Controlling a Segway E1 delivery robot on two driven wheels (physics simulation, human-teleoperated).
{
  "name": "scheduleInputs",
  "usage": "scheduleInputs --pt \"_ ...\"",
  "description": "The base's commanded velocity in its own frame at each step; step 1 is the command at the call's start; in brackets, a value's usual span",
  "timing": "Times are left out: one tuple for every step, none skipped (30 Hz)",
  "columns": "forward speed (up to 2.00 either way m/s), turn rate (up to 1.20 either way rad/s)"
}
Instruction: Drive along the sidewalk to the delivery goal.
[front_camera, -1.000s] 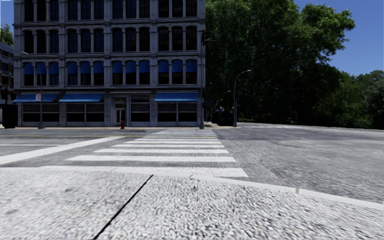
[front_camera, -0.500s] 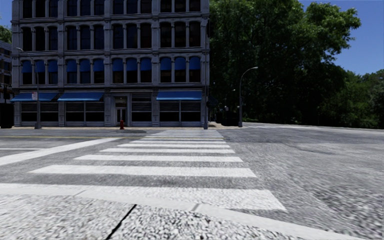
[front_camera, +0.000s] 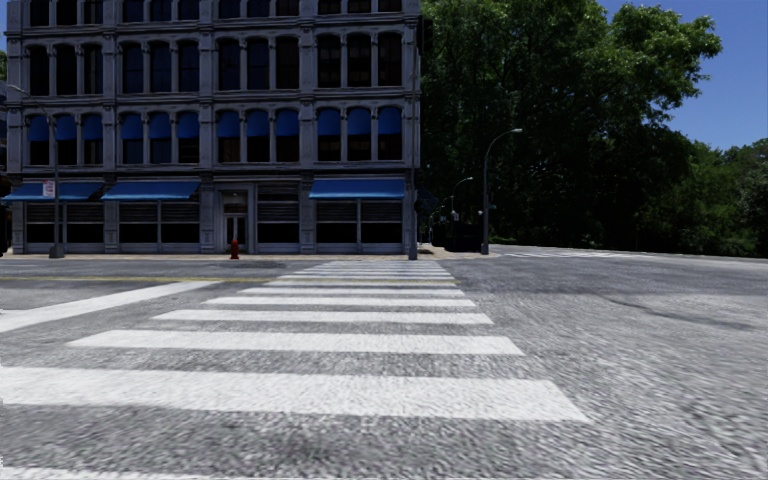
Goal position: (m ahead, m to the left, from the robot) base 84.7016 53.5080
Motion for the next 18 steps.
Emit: scheduleInputs --pt "1.93 0.0" --pt "1.93 0.0" --pt "1.82 0.0" --pt "1.71 0.0" --pt "1.63 0.0" --pt "1.63 0.0" --pt "1.52 0.0" --pt "1.36 0.0" --pt "1.26 0.0" --pt "1.26 0.0" --pt "1.19 0.0" --pt "1.14 0.0" --pt "1.14 0.0" --pt "1.11 0.0" --pt "1.1 0.0" --pt "1.07 0.0" --pt "1.07 0.0" --pt "1.06 0.0"
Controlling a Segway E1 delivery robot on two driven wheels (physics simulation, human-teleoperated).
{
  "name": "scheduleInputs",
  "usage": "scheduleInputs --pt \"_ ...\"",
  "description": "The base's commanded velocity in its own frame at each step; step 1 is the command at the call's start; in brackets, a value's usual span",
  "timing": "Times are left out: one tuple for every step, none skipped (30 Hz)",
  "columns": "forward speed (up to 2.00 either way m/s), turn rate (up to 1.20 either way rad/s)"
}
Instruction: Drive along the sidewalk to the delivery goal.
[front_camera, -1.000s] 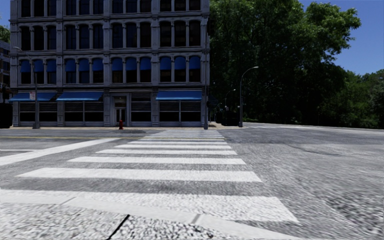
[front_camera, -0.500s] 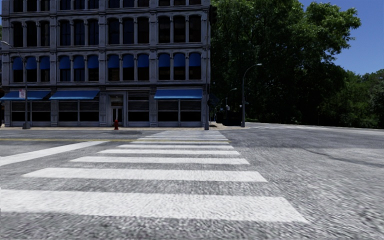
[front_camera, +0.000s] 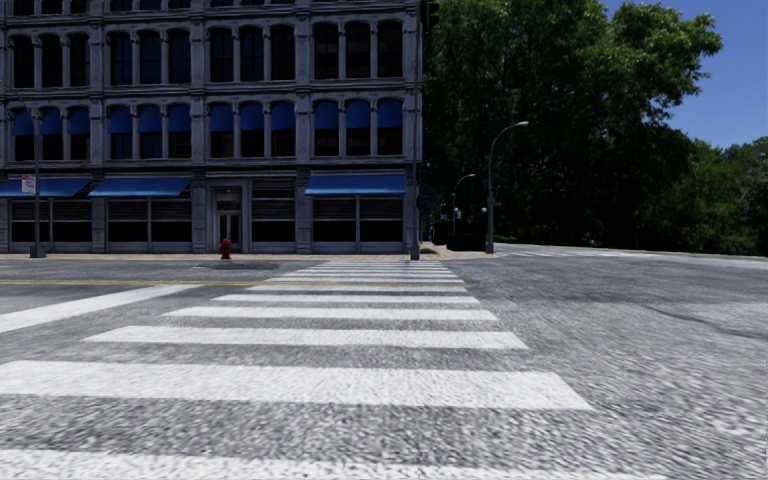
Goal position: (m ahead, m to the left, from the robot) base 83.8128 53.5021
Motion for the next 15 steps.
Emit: scheduleInputs --pt "1.06 0.0" --pt "1.06 0.0" --pt "1.06 0.0" --pt "1.06 0.0" --pt "1.06 0.0" --pt "1.06 0.0" --pt "1.06 0.0" --pt "1.06 0.0" --pt "1.07 0.0" --pt "1.07 0.0" --pt "1.1 0.0" --pt "1.15 0.0" --pt "1.18 0.0" --pt "1.18 0.0" --pt "1.22 0.0"
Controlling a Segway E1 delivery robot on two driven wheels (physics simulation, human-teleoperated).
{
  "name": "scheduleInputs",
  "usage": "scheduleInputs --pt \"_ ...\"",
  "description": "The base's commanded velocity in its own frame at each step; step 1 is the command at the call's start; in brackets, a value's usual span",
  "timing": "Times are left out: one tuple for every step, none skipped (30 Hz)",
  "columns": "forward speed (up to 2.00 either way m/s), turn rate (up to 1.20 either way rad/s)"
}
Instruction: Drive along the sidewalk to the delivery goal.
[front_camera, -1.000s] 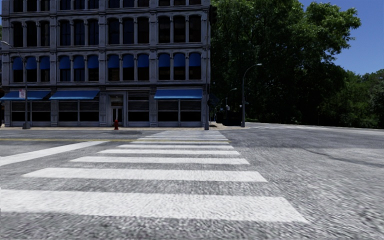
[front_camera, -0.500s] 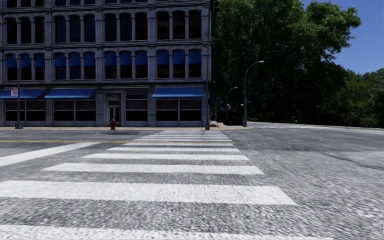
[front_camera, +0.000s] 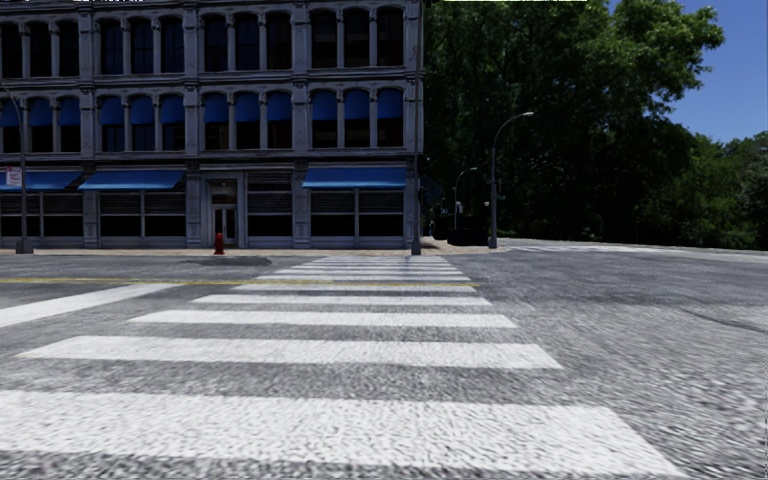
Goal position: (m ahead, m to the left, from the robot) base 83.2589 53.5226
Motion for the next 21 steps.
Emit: scheduleInputs --pt "1.24 0.0" --pt "1.33 0.0" --pt "1.33 0.0" --pt "2.0 0.0" --pt "2.0 0.0" --pt "2.0 0.0" --pt "2.0 0.0" --pt "2.0 0.0" --pt "2.0 0.0" --pt "2.0 0.0" --pt "2.0 0.0" --pt "2.0 0.0" --pt "2.0 0.0" --pt "2.0 0.0" --pt "2.0 0.0" --pt "2.0 0.0" --pt "2.0 0.0" --pt "2.0 0.0" --pt "2.0 0.0" --pt "2.0 0.0" --pt "2.0 0.0"
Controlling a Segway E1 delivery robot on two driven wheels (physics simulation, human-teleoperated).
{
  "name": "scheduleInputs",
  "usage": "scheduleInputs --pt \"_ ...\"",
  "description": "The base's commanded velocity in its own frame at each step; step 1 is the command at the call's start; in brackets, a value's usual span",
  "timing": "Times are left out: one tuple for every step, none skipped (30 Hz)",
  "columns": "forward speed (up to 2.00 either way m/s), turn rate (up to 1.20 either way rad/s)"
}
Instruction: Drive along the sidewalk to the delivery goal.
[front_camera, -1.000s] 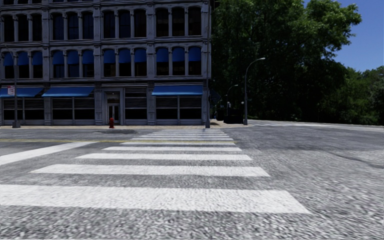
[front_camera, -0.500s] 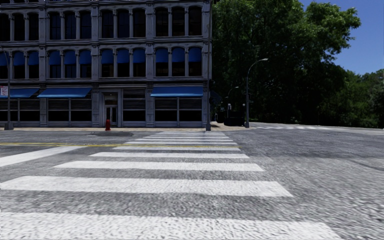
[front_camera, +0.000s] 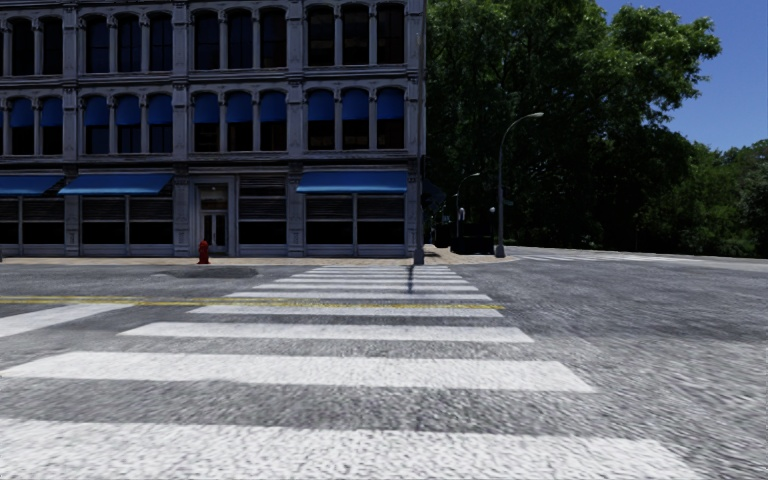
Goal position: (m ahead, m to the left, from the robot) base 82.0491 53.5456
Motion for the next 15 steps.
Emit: scheduleInputs --pt "2.0 0.06" --pt "2.0 0.1" --pt "2.0 0.14" --pt "2.0 0.14" --pt "2.0 0.16" --pt "2.0 0.17" --pt "2.0 0.18" --pt "2.0 0.18" --pt "2.0 0.19" --pt "2.0 0.21" --pt "2.0 0.21" --pt "2.0 0.23" --pt "2.0 0.25" --pt "2.0 0.25" --pt "2.0 0.25"
